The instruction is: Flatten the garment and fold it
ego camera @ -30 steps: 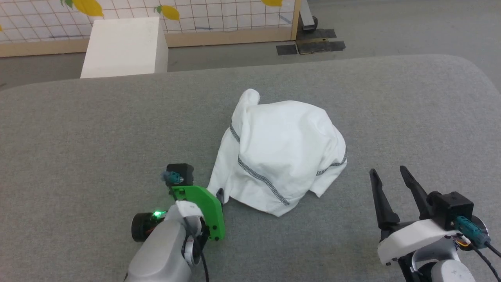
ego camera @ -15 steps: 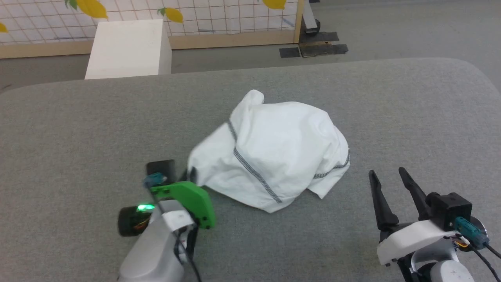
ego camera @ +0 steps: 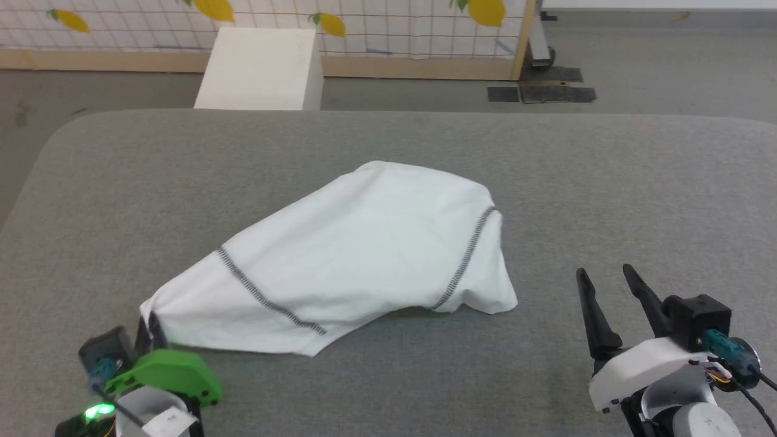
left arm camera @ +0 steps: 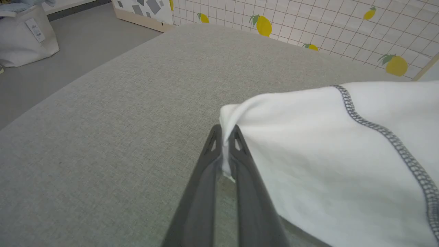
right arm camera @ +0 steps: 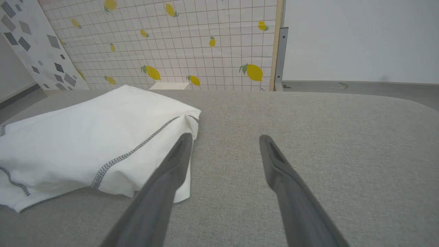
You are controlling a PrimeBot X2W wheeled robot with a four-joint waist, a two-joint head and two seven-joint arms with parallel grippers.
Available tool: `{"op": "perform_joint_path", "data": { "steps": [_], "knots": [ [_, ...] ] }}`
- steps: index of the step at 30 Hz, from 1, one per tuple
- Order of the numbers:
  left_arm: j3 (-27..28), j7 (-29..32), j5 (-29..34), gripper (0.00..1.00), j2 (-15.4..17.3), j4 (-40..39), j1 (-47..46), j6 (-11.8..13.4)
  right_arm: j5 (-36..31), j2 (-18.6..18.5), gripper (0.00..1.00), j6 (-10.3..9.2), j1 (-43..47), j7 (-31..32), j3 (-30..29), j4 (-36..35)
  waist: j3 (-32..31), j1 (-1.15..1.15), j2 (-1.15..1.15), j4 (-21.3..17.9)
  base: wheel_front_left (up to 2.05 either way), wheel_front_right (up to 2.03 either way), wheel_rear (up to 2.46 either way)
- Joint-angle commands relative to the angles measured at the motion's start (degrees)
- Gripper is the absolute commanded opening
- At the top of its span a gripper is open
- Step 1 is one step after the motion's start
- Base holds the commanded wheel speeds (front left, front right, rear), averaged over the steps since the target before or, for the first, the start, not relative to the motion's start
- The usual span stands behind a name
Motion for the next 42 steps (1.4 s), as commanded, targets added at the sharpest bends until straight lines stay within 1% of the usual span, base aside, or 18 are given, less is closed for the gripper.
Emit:
{"op": "perform_joint_path", "data": {
  "steps": [1, 3, 4, 5, 9, 13, 17, 21, 22, 23, 24, 27, 29, 31, 34, 37, 40, 42],
  "knots": [
    [0.66, -0.03, -0.48, 0.0, 0.67, -1.05, 1.59, 0.72, -0.46, 0.08, 1.0, -0.09, -0.91, 0.9, 0.28, 0.25, 0.86, 0.0, 0.0, 2.03, 0.0, 0.0, 0.0],
    [1.36, 0.21, -1.63, 0.0, 0.58, -2.34, 2.48, 0.35, -0.83, 0.08, 1.0, -0.09, -1.8, 2.32, 0.48, 0.73, 1.52, 0.0, 0.0, 3.1, 0.0, 0.0, 0.0],
    [1.51, 0.13, -2.01, 0.65, 0.49, -3.12, 2.89, 0.0, -1.17, 0.08, 1.0, -0.09, -2.43, 3.2, 0.74, 1.11, 1.93, 0.0, 0.0, 3.65, 0.0, 0.0, 0.0],
    [1.55, 0.08, -2.3, 1.0, 0.33, -3.64, 3.1, -0.3, -1.36, 0.08, 1.0, -0.09, -2.99, 3.9, 0.9, 1.43, 2.33, 0.0, 0.0, 4.15, 0.0, 0.0, 0.0],
    [1.86, -0.76, -2.44, 1.0, -0.92, -6.64, 2.94, -1.74, -1.92, 0.08, 1.0, -0.09, -6.67, 7.21, 2.52, 3.62, 4.23, 0.0, 0.0, 6.13, 0.0, 0.0, 0.0],
    [2.96, -1.24, 0.61, 1.0, -3.03, -11.3, 2.34, -3.22, -2.99, 0.08, 1.0, -0.09, -10.34, 12.72, 4.02, 7.48, 6.2, 0.0, 0.0, 8.12, 0.0, 0.0, 0.0],
    [5.08, -1.27, 5.78, 1.0, -6.29, -16.22, 2.44, -5.59, -4.55, 0.08, 1.0, -0.09, -13.39, 21.69, 4.45, 12.61, 7.87, 0.0, 0.0, 9.83, 0.0, 0.0, 0.0],
    [6.39, -1.28, 8.74, 1.0, -8.59, -17.38, 2.57, -7.92, -7.01, 0.08, 1.0, -0.09, -15.03, 31.0, 6.03, 16.17, 8.7, 0.0, 0.0, 11.08, 0.0, 0.0, 0.0],
    [6.65, -1.28, 9.11, 1.0, -8.98, -17.36, 2.64, -8.4, -7.52, 0.08, 0.56, -0.09, -15.13, 33.49, 6.77, 16.73, 8.73, 0.0, 0.0, 11.25, 0.0, 0.0, 0.0],
    [6.84, -1.28, 9.38, 1.0, -9.22, -17.3, 2.69, -8.7, -7.41, 0.08, 0.4, -0.09, -15.16, 34.88, 7.12, 16.79, 8.72, 0.0, 0.0, 11.34, 0.0, 0.0, 0.0],
    [7.03, -1.28, 9.68, 1.0, -9.45, -17.22, 2.74, -9.02, -7.06, 0.07, 0.0, -0.09, -15.19, 35.74, 7.27, 16.4, 8.68, 0.0, 0.0, 11.4, 0.0, 0.0, 0.0],
    [7.43, -1.28, 10.16, 1.0, -9.81, -16.72, 2.91, -9.62, -6.25, -0.63, 0.0, -0.09, -15.24, 34.92, 6.73, 14.25, 8.19, 0.0, 0.0, 11.06, 0.0, 0.0, 0.0],
    [7.67, -1.28, 10.39, 1.0, -9.92, -16.25, 3.05, -10.0, -6.22, -1.19, 0.0, -0.09, -15.38, 32.47, 5.03, 12.41, 7.6, 0.0, 0.0, 10.52, 0.0, 0.0, 0.0],
    [7.97, -1.29, 10.64, 1.0, -9.97, -15.86, 3.26, -10.2, -6.32, -1.36, 0.0, -0.09, -15.55, 29.65, 2.16, 10.42, 6.83, 0.0, 0.0, 9.74, 0.0, 0.0, 0.0],
    [8.11, -1.29, 10.62, 1.0, -10.01, -15.39, 3.4, -10.49, -8.03, -1.9, 0.0, -0.09, -15.83, 25.05, -3.65, 6.46, 5.62, 0.0, 0.0, 8.43, 0.0, 0.0, 0.0],
    [7.87, -1.29, 10.53, 1.0, -10.02, -15.12, 3.54, -10.64, -10.22, -2.42, 0.0, -0.09, -15.37, 22.3, -9.44, 2.31, 4.61, 0.0, 0.0, 7.17, 0.0, 0.0, 0.0],
    [7.33, -1.29, 10.34, 1.0, -10.02, -14.74, 3.7, -10.9, -13.52, -2.66, 0.0, -0.09, -13.58, 20.96, -15.8, -2.93, 3.87, 0.0, 0.0, 5.92, 0.0, 0.0, 0.0],
    [6.96, -1.29, 10.23, 1.0, -10.03, -14.39, 3.7, -11.09, -15.75, -2.27, 0.0, -0.09, -11.62, 21.14, -19.91, -6.26, 3.58, 0.0, 0.0, 5.12, 0.0, 0.0, 0.0]
  ]
}}
